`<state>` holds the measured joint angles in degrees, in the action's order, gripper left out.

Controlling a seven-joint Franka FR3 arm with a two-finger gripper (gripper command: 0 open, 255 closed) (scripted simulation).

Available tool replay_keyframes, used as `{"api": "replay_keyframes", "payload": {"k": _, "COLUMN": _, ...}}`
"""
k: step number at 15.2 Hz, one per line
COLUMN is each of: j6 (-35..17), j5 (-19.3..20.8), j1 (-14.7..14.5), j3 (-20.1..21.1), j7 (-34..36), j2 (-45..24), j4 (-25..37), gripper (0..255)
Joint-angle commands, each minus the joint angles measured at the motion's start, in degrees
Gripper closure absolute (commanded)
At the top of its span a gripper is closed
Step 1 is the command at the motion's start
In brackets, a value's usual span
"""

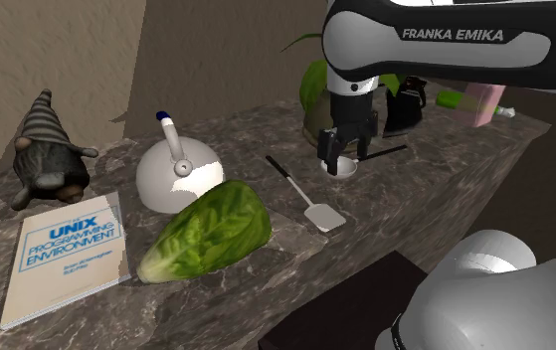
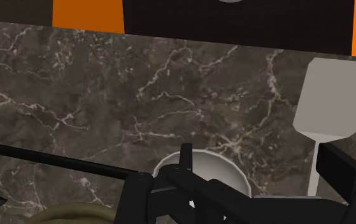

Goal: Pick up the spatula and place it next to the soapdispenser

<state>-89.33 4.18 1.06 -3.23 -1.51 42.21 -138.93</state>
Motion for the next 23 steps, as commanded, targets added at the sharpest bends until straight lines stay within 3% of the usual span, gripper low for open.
{"api": "replay_keyframes", "payload": {"k": 1, "j6": 0.00, "j5": 0.00, "j1": 0.00, "j3": 0.00, "j7": 0.00, "j2": 0.00, "j4": 0.00, "gripper": 0}}
{"api": "replay_keyframes", "payload": {"k": 9, "j6": -18.00, "j5": -6.08, "j1": -1.32, "j3": 7.54, "j7": 14.04, "j2": -4.30, "j4": -3.00, "gripper": 0}}
{"api": "replay_keyframes", "payload": {"k": 17, "j6": -25.04, "j5": -6.36, "j1": -1.37, "j3": 8.09, "j7": 14.64, "j2": -5.88, "j4": -7.99, "gripper": 0}}
{"api": "replay_keyframes", "payload": {"k": 23, "j6": -25.04, "j5": -6.36, "j1": -1.37, "j3": 8.09, "j7": 14.64, "j2": -5.88, "j4": -7.99, "gripper": 0}}
